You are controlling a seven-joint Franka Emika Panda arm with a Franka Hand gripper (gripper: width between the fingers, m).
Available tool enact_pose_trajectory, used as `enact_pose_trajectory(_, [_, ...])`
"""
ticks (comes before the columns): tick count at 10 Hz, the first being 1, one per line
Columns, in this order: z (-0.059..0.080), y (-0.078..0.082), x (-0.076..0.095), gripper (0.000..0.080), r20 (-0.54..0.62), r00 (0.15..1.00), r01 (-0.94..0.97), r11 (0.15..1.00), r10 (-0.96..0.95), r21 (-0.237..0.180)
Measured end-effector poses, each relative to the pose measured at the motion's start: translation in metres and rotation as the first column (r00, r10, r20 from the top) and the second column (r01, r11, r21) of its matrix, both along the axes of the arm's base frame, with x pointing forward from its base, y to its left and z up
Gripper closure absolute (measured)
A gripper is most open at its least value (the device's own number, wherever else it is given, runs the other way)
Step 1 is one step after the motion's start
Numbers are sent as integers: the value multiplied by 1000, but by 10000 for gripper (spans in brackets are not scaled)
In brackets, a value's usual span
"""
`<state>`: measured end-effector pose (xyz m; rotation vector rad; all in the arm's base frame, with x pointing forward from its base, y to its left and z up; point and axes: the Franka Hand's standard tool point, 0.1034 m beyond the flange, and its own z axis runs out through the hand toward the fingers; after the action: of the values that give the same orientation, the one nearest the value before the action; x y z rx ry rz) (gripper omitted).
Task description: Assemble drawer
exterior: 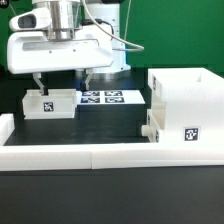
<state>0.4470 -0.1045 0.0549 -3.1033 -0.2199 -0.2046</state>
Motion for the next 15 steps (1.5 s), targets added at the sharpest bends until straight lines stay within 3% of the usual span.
enact_pose_trajectory(4, [-10,0,-47,151,-32,999,25,1000,-25,-5])
enact_pose_trajectory(9, [-12,3,-48,151,-35,999,39,999,-39,-2])
enact_pose_trajectory(11, [-26,17,-46,151,-18,999,48,999,-48,-5])
enact_pose_trajectory(14, [-42,14,-53,151,-20,998,60,998,-60,-8])
enact_pose_trajectory(15, [-46,12,-64,151,-18,998,65,998,-66,-14])
